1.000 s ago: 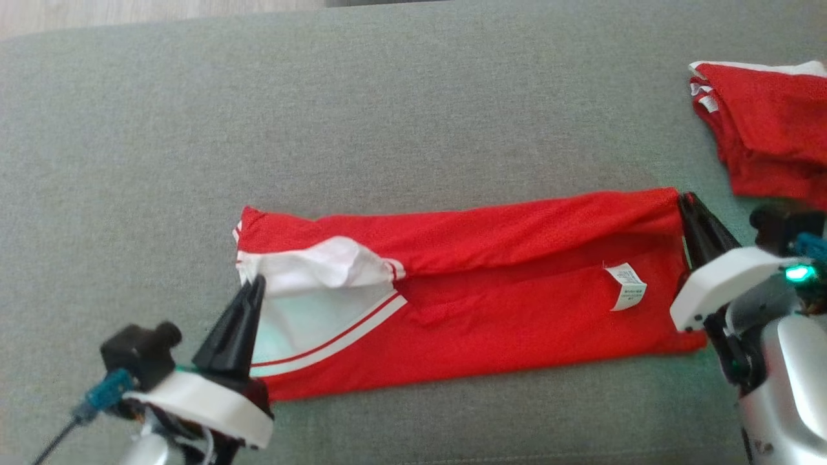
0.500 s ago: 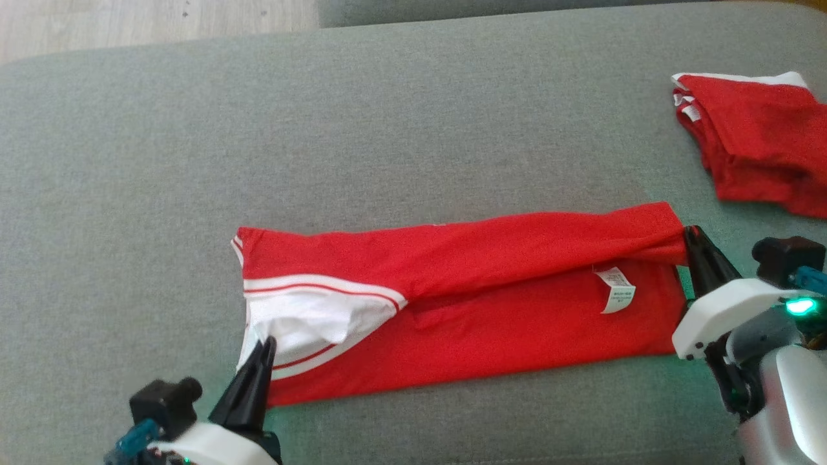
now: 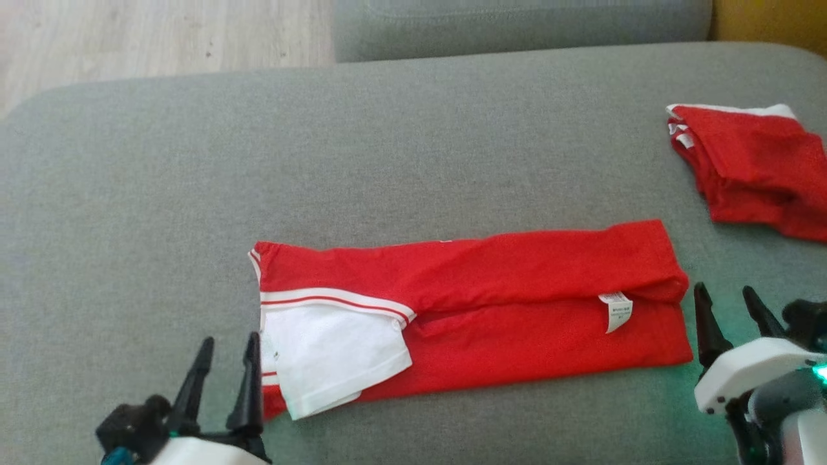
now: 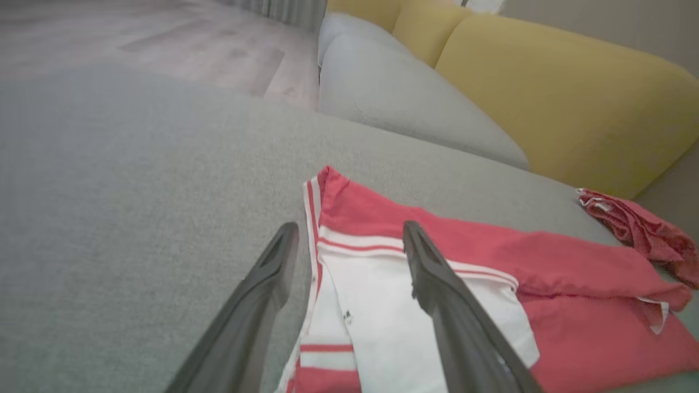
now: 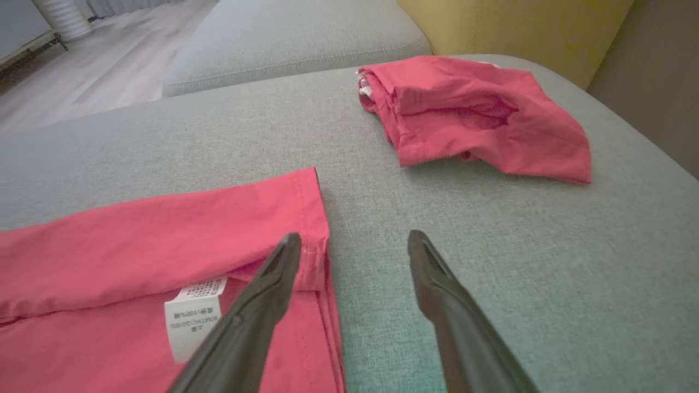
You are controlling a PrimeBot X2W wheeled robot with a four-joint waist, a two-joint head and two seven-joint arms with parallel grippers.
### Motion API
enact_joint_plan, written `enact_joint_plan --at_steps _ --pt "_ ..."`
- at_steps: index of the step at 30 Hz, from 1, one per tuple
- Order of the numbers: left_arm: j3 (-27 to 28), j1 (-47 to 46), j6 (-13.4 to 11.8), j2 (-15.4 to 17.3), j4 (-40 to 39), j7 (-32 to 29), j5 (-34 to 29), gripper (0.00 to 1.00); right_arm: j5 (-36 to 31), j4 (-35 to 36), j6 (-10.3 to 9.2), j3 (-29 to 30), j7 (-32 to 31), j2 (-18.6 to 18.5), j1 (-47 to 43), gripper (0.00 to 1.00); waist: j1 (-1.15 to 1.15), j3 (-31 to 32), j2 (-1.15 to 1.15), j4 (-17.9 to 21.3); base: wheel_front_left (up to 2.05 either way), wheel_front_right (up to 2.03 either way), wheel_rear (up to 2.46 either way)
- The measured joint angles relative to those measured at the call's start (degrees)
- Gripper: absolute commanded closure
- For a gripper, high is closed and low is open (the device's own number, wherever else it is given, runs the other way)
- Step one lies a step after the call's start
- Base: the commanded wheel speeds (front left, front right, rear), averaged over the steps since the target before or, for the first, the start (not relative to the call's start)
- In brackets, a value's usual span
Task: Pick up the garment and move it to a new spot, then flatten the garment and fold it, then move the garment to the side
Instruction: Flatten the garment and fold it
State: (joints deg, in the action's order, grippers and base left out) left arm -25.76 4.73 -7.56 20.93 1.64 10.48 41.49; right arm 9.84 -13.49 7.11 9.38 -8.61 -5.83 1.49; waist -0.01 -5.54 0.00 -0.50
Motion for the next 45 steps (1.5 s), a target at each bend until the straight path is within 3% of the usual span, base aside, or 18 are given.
enact_joint_plan --at_steps 9,14,25,26,28,31,32,39,45 --pt "1.9 0.0 -2.7 -0.7 -0.6 1.7 -1.3 0.0 -0.9 1.3 0.0 0.5 -4.1 0.8 0.6 0.0 0.0 1.7 0.0 -1.2 0.0 0.0 0.0" --pt "3.0 0.0 -4.6 -0.6 -1.5 2.2 -2.2 0.0 -0.8 -4.6 0.0 0.5 -6.6 0.7 3.7 0.0 0.0 1.6 0.0 -2.7 0.0 0.0 0.0" --pt "3.8 0.6 -5.6 -0.2 -2.0 2.3 -2.2 0.0 -1.4 -18.0 0.0 1.8 -7.9 -1.2 7.5 0.0 0.01 1.4 0.0 -6.5 0.0 0.0 0.0" --pt "3.8 0.6 -5.6 -0.2 -2.0 2.3 -2.2 0.0 -1.4 -18.3 0.0 1.8 -8.0 -1.2 7.5 0.15 0.01 1.5 0.0 -6.6 0.0 0.0 0.0" --pt "3.8 0.6 -5.6 -0.1 -2.2 2.3 -2.2 0.0 -1.4 -19.0 0.0 1.4 -7.9 -1.4 7.5 0.59 0.0 1.8 0.0 -6.7 0.0 0.0 0.0" --pt "3.8 1.2 -5.9 0.1 -2.2 2.3 -2.2 0.0 -1.3 -20.5 0.0 0.2 -6.9 -1.4 8.2 0.96 0.01 2.2 0.0 -6.4 0.0 0.0 0.0" --pt "3.8 1.6 -6.1 0.1 -2.2 2.3 -2.2 0.0 -1.2 -21.3 0.0 -0.1 -6.6 -1.3 8.7 1.0 0.01 2.3 0.0 -6.3 0.0 0.0 0.0" --pt "3.8 1.8 -6.6 0.4 -2.8 2.1 -2.2 0.0 0.3 -24.2 0.0 -1.0 -3.2 -2.0 10.9 1.0 0.01 3.5 0.0 -4.9 0.0 0.0 0.0" --pt "3.6 3.7 -6.6 0.5 -3.2 1.9 -2.2 0.0 1.0 -20.4 0.0 0.4 -2.3 -6.4 11.2 1.0 0.0 4.7 0.0 -3.5 0.0 0.0 0.0"
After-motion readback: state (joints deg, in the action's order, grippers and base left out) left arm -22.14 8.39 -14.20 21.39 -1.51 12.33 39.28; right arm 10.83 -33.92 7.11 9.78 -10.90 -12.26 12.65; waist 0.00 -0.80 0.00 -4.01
